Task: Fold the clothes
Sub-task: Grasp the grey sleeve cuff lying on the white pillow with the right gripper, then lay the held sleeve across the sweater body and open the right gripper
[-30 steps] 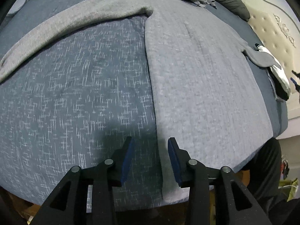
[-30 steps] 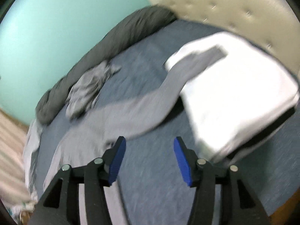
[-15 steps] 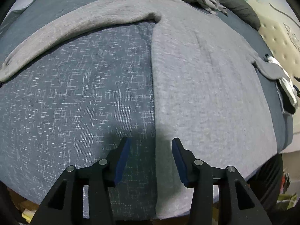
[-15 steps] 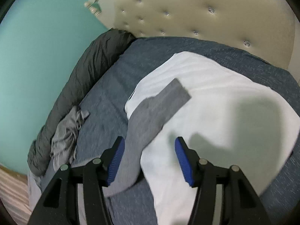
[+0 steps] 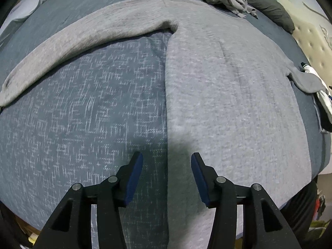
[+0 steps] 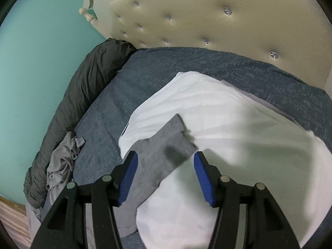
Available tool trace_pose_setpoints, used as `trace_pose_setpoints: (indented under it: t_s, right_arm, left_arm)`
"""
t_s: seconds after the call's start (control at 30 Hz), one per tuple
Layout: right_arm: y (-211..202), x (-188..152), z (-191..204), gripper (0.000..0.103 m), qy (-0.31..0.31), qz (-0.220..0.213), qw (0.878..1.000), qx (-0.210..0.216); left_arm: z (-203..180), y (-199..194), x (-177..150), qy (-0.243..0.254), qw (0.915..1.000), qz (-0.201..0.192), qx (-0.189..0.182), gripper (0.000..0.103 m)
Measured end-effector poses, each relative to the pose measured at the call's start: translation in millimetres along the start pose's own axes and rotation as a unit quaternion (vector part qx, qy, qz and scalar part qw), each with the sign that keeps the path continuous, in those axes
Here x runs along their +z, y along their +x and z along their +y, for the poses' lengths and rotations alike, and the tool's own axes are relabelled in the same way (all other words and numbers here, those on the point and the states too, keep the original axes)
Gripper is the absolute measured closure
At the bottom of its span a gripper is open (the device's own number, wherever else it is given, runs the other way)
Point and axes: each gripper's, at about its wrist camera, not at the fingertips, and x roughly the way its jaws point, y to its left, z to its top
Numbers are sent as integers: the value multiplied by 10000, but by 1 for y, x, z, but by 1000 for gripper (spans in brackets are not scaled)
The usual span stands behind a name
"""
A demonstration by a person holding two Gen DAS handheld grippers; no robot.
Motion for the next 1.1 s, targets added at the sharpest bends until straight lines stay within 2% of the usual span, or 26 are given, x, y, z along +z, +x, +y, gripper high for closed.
trace_pose_setpoints:
  t_s: [0.43, 0.5, 0.63, 0.7, 0.87, 0.93, 1.1]
  right_arm:
    - [29, 1, 9, 46, -654, 254, 9962, -513]
    - [29, 0, 12, 57, -771, 247, 9951, -567]
    - [24, -1, 21, 84, -966, 143, 9939, -513]
    - [23, -2, 26, 90, -1075, 127, 9932, -439]
    - [10, -7, 44, 93, -1329, -11, 9906, -307]
    - [1, -11, 53, 93, -1454, -100, 9891, -226]
    - [-28, -26, 91, 93, -1826, -219, 9826, 275]
  left_arm:
    - [-15, 6, 13, 145, 9999, 16, -8, 50]
    - [-14, 6, 14, 117, 9999, 13, -10, 50]
    - [-11, 9, 14, 77, 10000, 54, -27, 50]
    - [-10, 8, 15, 52, 10000, 46, -18, 50]
    - [-8, 2, 20, 20, 10000, -74, -39, 50]
    - [8, -7, 11, 16, 9999, -126, -91, 50]
    - [4, -17, 10, 52, 9994, -250, -223, 50]
